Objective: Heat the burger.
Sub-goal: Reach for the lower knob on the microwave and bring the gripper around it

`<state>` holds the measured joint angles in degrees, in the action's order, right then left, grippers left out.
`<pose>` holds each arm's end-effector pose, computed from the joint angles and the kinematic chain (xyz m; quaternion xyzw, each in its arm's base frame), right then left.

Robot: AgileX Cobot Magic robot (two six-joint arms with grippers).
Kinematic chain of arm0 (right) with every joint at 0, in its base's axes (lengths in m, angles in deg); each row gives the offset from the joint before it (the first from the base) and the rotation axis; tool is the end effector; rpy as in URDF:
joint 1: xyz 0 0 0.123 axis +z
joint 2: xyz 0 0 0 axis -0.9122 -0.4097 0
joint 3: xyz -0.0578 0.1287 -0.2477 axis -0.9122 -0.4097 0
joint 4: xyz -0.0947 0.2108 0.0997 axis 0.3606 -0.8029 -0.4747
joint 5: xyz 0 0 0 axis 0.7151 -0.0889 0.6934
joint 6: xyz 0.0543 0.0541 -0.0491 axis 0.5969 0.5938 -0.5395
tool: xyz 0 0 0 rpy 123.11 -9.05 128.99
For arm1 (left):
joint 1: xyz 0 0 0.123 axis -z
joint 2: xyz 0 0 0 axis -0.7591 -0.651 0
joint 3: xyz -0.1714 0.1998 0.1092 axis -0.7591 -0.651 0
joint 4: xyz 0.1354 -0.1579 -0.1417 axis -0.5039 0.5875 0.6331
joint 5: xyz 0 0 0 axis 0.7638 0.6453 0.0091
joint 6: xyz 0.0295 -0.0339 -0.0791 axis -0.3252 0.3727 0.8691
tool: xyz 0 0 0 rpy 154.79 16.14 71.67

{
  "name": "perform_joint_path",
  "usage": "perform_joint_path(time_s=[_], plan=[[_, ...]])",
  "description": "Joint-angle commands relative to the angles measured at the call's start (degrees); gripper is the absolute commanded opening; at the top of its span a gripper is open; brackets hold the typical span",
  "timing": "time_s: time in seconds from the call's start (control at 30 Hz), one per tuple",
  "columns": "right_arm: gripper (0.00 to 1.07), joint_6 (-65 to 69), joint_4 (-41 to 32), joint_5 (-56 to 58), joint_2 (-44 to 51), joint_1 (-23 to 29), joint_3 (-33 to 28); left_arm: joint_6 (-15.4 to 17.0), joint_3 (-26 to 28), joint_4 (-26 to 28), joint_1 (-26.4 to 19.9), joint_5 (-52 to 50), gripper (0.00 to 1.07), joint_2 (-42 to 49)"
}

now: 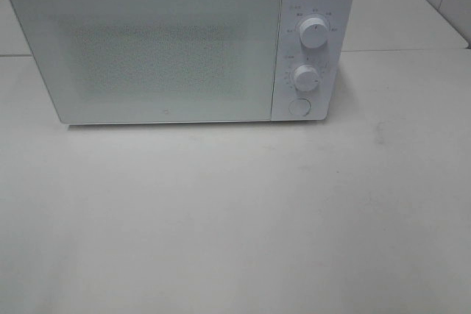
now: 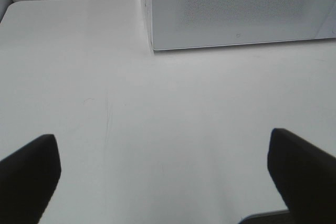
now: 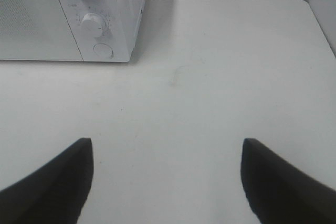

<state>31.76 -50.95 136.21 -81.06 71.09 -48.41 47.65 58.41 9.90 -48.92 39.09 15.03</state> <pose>0.0401 0.0025 0.3014 0.0180 0.8400 0.0537 0.5396 -0.0064 -0.0127 0.2801 0.0588 0.8433 -0.0497 0.5319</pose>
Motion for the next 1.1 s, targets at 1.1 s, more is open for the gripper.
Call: perform_joint_path(time_s=[1.1], plan=[[0.75,0.17,-0.11,-45.21,-41.37,-0.4,-2.75,0.0,-0.17,0.29,-0.17,-0.63,1.0,1.43]])
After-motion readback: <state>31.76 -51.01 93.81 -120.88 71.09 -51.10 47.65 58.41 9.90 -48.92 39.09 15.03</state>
